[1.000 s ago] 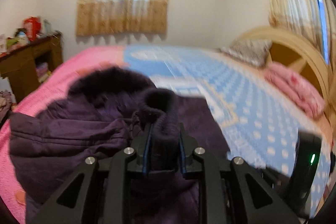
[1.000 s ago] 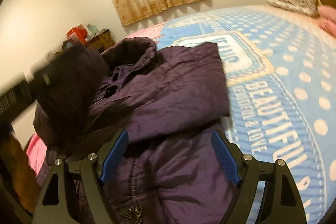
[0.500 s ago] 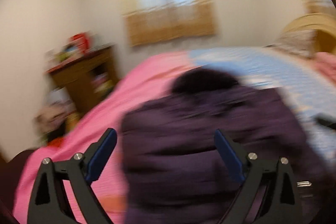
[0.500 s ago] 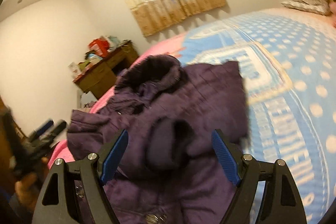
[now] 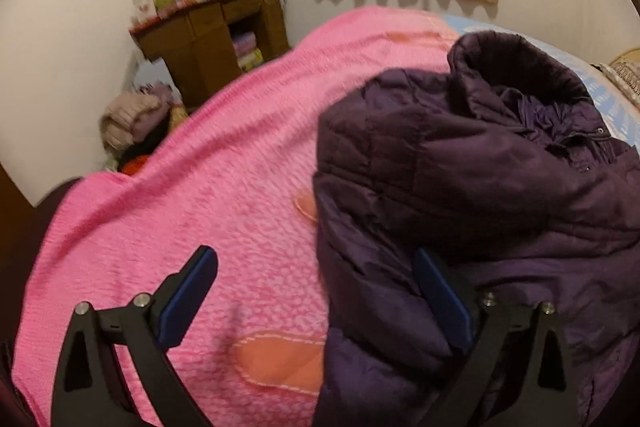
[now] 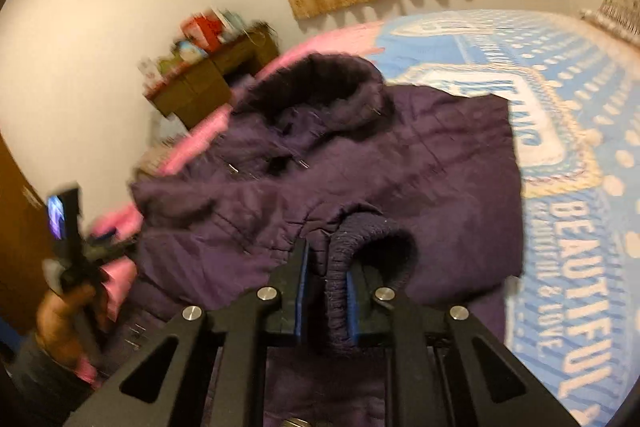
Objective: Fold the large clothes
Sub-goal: 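Lift the held sleeve and carry it over the jacket with the left gripper, then lay the sleeve across the jacket front and open the left gripper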
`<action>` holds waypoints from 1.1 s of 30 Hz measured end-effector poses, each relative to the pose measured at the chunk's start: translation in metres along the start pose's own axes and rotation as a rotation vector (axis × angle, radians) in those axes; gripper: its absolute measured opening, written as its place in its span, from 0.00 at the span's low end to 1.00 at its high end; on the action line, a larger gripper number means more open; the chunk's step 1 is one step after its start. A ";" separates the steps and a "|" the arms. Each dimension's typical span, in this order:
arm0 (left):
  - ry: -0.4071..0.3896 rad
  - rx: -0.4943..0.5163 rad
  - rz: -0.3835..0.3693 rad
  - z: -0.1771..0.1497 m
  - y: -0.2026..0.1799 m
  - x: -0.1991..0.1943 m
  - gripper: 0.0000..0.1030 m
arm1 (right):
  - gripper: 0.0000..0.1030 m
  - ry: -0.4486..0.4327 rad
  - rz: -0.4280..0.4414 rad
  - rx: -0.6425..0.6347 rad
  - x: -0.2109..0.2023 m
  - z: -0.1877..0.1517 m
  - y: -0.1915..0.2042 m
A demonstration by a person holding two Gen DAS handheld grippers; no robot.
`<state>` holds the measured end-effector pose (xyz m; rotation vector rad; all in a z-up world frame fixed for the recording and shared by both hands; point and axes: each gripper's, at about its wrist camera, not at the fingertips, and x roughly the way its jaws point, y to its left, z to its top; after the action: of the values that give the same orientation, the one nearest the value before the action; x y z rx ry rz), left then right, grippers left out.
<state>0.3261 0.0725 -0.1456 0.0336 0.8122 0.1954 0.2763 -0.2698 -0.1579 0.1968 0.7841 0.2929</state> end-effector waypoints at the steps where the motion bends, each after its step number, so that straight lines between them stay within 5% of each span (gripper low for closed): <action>1: 0.000 -0.024 -0.025 0.000 0.004 -0.003 0.98 | 0.14 0.012 -0.024 0.001 0.004 -0.007 -0.005; 7: -0.143 -0.103 -0.037 0.004 0.027 -0.052 0.98 | 0.15 0.015 -0.070 -0.010 -0.011 -0.008 -0.011; 12: -0.192 -0.083 -0.038 0.026 0.023 -0.062 0.98 | 0.22 -0.079 -0.248 -0.054 -0.042 0.005 0.008; 14: -0.191 -0.048 -0.044 0.033 0.009 -0.054 0.98 | 0.29 -0.134 -0.197 -0.080 -0.052 0.014 0.022; 16: -0.171 -0.014 -0.062 0.035 -0.006 -0.041 0.98 | 0.30 -0.149 -0.059 -0.136 -0.049 0.022 0.042; 19: -0.128 0.032 -0.058 0.038 -0.029 -0.021 0.99 | 0.30 -0.074 0.048 -0.217 -0.018 0.028 0.061; 26: -0.026 0.093 -0.025 0.029 -0.051 0.020 1.00 | 0.30 0.104 0.019 -0.189 0.048 0.012 0.040; 33: 0.026 0.166 -0.029 0.018 -0.067 0.046 1.00 | 0.29 0.124 -0.002 -0.221 0.055 -0.001 0.034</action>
<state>0.3803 0.0165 -0.1734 0.1757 0.8531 0.1013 0.3063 -0.2197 -0.1862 -0.0304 0.8678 0.3902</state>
